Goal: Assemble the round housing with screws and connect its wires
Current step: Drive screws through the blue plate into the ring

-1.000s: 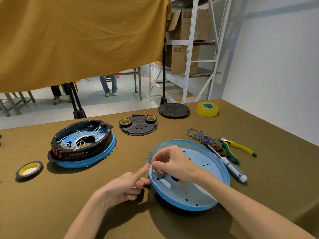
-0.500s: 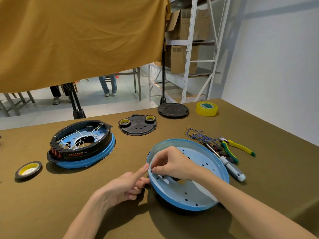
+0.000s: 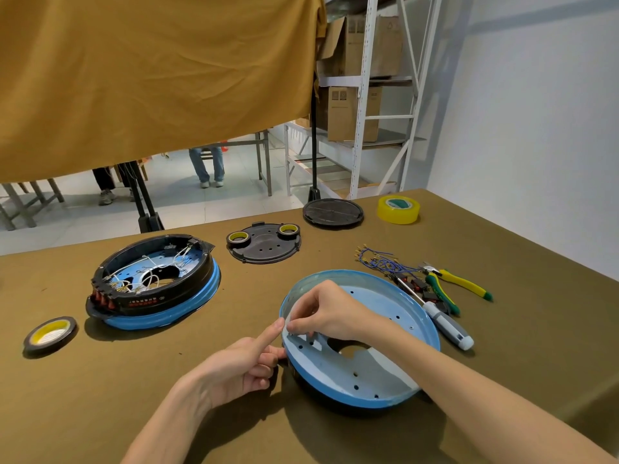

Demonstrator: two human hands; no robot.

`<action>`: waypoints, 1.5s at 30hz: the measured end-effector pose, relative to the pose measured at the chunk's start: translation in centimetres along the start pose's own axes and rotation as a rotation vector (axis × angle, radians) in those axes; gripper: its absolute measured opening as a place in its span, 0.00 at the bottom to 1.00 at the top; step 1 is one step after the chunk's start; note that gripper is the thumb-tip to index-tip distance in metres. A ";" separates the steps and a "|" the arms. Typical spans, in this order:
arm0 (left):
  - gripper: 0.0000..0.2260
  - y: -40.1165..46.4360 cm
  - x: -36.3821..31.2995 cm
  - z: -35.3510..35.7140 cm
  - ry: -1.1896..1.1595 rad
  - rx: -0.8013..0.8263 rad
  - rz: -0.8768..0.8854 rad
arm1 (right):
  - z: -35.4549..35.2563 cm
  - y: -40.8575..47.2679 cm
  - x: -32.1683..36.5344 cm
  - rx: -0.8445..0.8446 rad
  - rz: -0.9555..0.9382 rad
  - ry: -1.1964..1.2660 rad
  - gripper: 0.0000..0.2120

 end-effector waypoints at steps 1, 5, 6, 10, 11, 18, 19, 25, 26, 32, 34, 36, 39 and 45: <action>0.34 0.0 0.0 0.0 -0.019 -0.010 -0.003 | 0.0 0.0 0.0 0.004 0.002 -0.001 0.05; 0.32 0.0 0.1 0.2 -0.031 -0.022 -0.003 | 0.0 0.0 0.1 0.015 0.000 -0.013 0.04; 0.32 0.0 0.1 0.2 -0.029 -0.021 -0.001 | 0.1 0.0 0.1 0.016 -0.004 -0.023 0.04; 0.31 0.2 0.3 0.1 -0.015 -0.044 -0.006 | 0.2 0.3 0.1 0.002 0.012 -0.029 0.05; 0.31 0.3 0.3 0.1 -0.010 -0.046 -0.005 | 0.3 0.2 0.0 0.013 0.013 -0.035 0.04; 0.29 0.4 0.3 0.1 -0.043 -0.012 0.002 | 0.3 -0.5 0.2 -0.019 -0.067 -0.048 0.05; 0.29 0.5 0.4 0.0 -0.044 -0.008 0.003 | 0.2 -0.7 0.3 -0.013 -0.077 -0.037 0.05; 0.29 0.7 0.5 -0.2 -0.037 -0.002 -0.006 | 0.2 -0.9 0.1 -0.022 -0.100 -0.054 0.03; 0.29 0.7 0.5 -0.2 -0.035 -0.001 -0.007 | 0.3 -0.9 0.1 -0.040 -0.104 -0.076 0.03; 0.29 0.6 0.5 -0.1 -0.030 0.026 -0.006 | 0.3 -1.0 -0.2 -0.014 -0.109 -0.051 0.08; 0.29 0.6 0.4 -0.1 -0.028 0.018 -0.002 | 0.3 -0.9 -0.3 -0.023 -0.117 -0.067 0.05; 0.27 0.5 0.4 0.0 -0.028 0.025 -0.004 | 0.5 -0.8 -0.3 -0.057 -0.126 -0.120 0.03; 0.27 0.3 0.3 0.0 -0.038 0.026 -0.005 | 0.6 -0.8 -0.2 -0.005 -0.118 -0.078 0.05; 0.30 0.2 0.2 0.2 -0.011 0.017 0.011 | 0.7 -0.6 -0.1 -0.101 -0.142 -0.126 0.07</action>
Point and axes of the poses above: each hand's wrist, its own y-axis towards the middle knuckle, its own z-axis out of the palm, x = y × z, the point moved 5 cm from there along y, towards the middle knuckle, and after that the axes turned 8 degrees about z, right-handed, at the moved point
